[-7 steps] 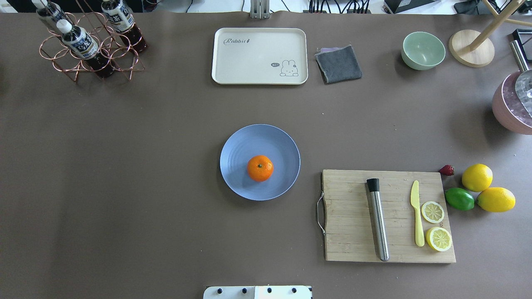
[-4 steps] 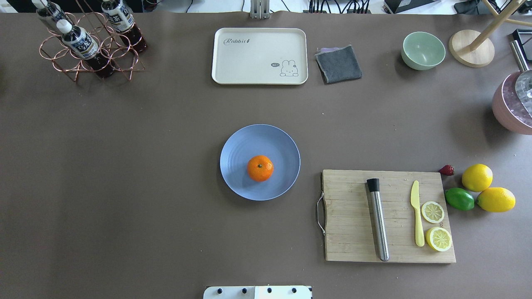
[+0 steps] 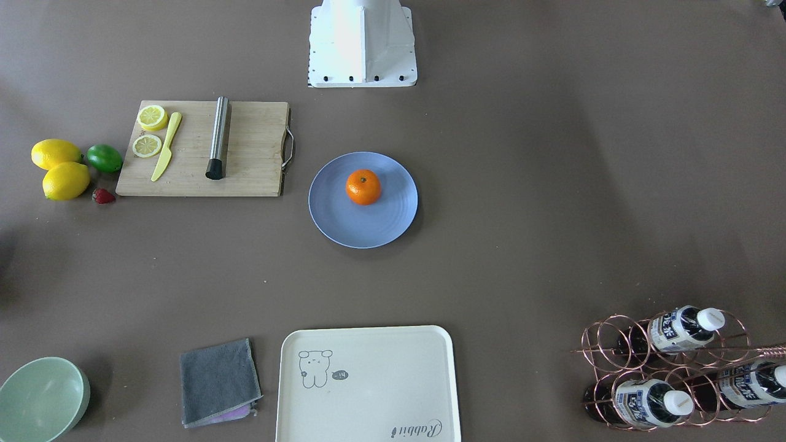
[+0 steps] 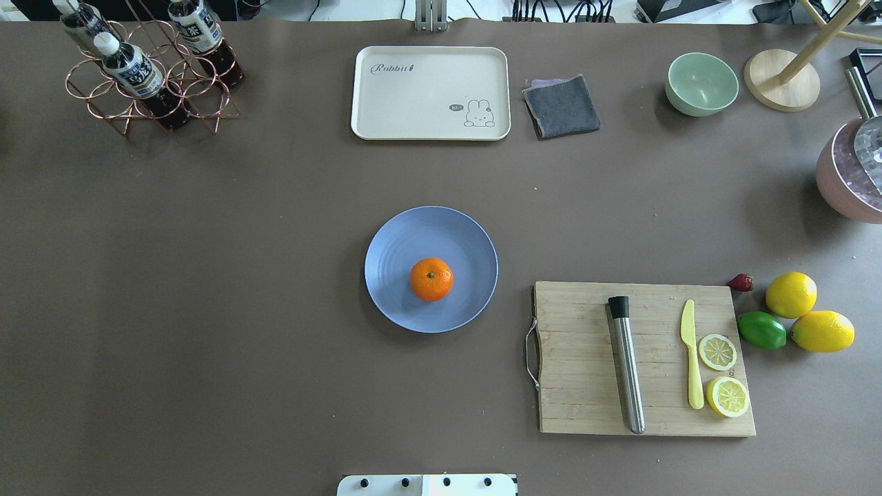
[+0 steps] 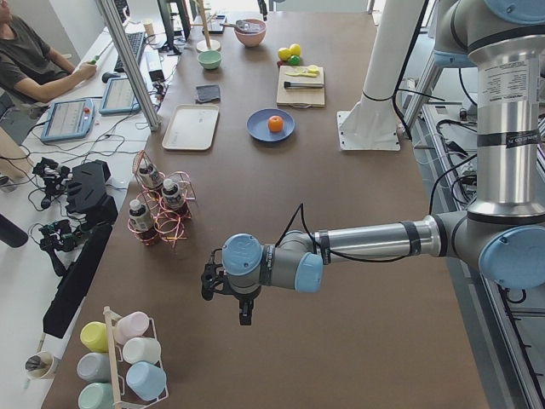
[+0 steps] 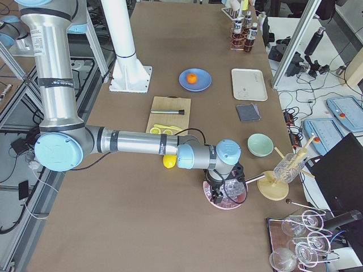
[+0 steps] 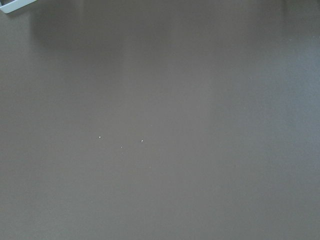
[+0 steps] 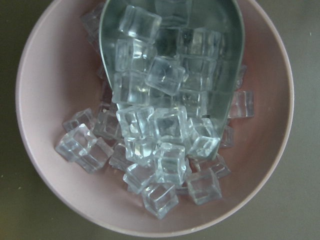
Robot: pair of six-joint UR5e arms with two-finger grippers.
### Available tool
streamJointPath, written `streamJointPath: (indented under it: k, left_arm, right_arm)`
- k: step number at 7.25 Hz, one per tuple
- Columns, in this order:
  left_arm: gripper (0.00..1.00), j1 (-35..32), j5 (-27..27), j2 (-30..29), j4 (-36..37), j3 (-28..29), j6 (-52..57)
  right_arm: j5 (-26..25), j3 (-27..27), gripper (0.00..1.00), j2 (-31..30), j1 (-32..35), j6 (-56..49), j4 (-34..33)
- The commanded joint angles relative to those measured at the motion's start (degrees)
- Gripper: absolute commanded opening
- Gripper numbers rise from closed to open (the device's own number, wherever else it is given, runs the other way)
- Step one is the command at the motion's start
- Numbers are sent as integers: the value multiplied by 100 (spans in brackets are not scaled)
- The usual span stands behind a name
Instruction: Pick orange to plate
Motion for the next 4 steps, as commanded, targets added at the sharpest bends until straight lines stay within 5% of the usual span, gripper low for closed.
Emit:
streamJointPath:
  k: [1,4]
  left_arm:
    - [97,21,5,-78,23,-139,31]
    - [97,30,5,-60,-3,-140,23]
  right_arm:
    - [31,-128,100,85,-67,41,4]
    - [31,-50,100,15,-58,49,126]
